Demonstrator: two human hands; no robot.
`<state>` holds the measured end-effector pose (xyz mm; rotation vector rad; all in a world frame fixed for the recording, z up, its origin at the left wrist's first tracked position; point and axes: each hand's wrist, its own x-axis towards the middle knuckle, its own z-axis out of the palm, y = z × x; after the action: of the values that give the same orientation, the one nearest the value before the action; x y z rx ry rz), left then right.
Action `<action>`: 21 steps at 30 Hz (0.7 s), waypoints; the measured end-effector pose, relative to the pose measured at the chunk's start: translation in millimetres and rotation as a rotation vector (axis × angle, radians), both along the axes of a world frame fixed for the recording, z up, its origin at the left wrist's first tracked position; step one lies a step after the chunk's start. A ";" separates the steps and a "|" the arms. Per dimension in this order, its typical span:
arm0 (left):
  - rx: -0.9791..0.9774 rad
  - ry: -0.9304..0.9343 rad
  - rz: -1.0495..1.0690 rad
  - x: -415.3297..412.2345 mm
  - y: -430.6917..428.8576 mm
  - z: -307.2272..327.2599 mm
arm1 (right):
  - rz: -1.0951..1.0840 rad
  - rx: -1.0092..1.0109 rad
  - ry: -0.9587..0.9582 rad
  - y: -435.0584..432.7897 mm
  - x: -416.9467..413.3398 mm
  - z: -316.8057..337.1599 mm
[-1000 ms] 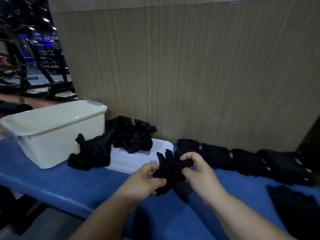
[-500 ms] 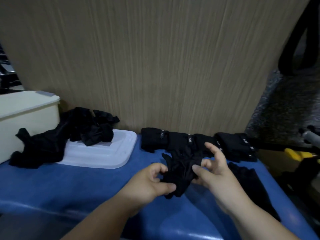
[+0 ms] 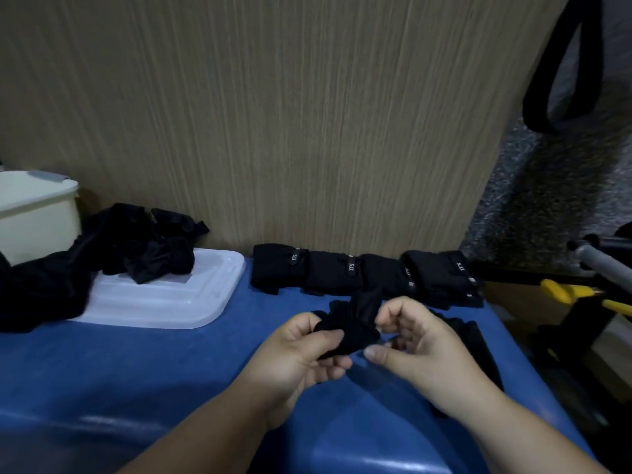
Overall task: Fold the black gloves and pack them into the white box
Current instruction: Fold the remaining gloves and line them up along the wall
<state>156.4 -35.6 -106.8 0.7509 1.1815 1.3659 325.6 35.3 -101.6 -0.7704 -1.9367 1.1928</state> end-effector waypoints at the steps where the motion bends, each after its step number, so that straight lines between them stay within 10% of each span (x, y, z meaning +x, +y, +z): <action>1: -0.005 0.000 -0.004 3.2 0.2 -0.1 | -0.013 -0.004 0.006 0.3 0.3 -0.8; 7: 0.080 0.467 0.104 9.3 4.1 -5.8 | -0.088 -0.038 0.066 2.8 -2.8 -8.0; 21: 0.178 0.372 -0.077 2.1 3.1 -10.2 | -0.208 0.084 -0.054 2.3 -1.0 -9.4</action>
<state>158.5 -32.5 -117.0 1.2051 1.3106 1.3130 324.5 37.6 -111.0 -0.9422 -1.8853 0.9689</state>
